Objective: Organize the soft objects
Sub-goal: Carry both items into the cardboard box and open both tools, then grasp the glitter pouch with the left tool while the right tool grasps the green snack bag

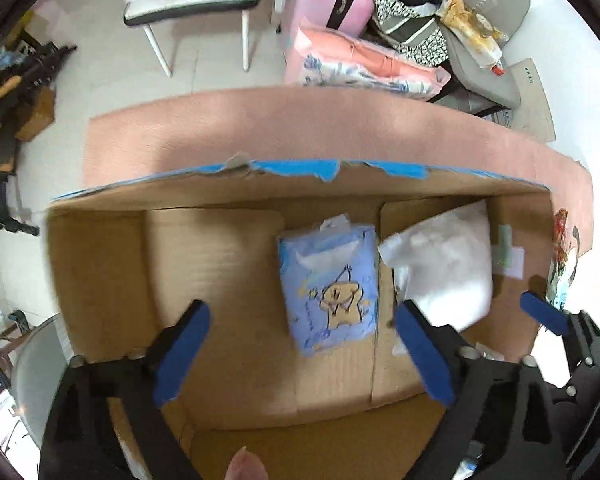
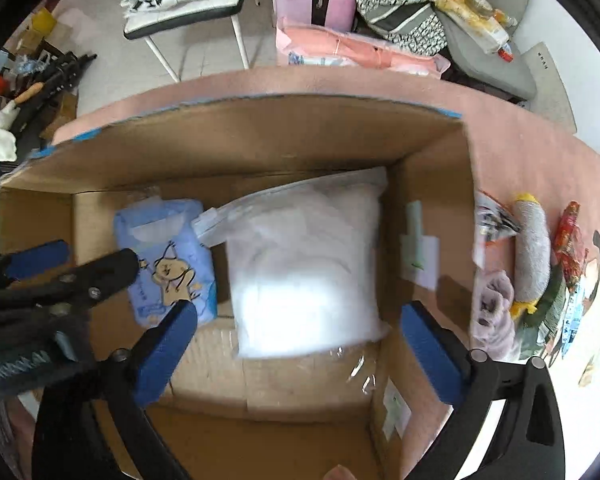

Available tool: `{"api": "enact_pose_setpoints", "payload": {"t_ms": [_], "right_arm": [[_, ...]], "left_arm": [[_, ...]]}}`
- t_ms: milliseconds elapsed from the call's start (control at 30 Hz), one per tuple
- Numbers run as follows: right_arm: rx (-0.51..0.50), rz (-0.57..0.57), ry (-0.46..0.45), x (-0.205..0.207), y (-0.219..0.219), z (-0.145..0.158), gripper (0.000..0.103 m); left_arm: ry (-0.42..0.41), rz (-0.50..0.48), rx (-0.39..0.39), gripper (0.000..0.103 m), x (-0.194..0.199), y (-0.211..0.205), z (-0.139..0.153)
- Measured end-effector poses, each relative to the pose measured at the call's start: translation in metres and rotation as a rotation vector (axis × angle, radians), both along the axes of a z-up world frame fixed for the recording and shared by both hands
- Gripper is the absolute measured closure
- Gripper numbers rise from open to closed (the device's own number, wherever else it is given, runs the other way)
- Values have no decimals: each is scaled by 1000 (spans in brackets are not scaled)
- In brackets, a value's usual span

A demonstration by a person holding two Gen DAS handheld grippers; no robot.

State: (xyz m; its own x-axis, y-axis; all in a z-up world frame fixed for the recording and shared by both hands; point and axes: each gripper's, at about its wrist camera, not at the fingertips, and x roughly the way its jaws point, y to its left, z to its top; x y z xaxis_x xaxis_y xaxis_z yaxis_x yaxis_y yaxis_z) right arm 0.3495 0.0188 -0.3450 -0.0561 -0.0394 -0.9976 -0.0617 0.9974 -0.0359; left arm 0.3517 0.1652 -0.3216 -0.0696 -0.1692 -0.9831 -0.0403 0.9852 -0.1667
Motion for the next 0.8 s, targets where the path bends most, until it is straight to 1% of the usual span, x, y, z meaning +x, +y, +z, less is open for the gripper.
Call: {"api": "enact_pose_setpoints", "payload": {"t_ms": [67,200,300,433,633,800], "right_arm": [[-1,14,-25,-9,0,14,0],[11,37,-83,-31,0,44,0],[39,46,-121,-53,-1,66,0],[65,59,-172,-79,-9,88,0],[83,73,-249,-122,-21,129,0],[96,88,-285,-156,-30,156,0]], "left_arm": [[-43,-6,29,3,-16,0,18],[-98,5,49,2,-44,0,37],[-145,21,63,2,-64,-2,53],[-213,41,92,2,-90,-5,76],[-292,58,106,2,-131,-5,114],[-317,62,91,2,-161,-5,136]]}}
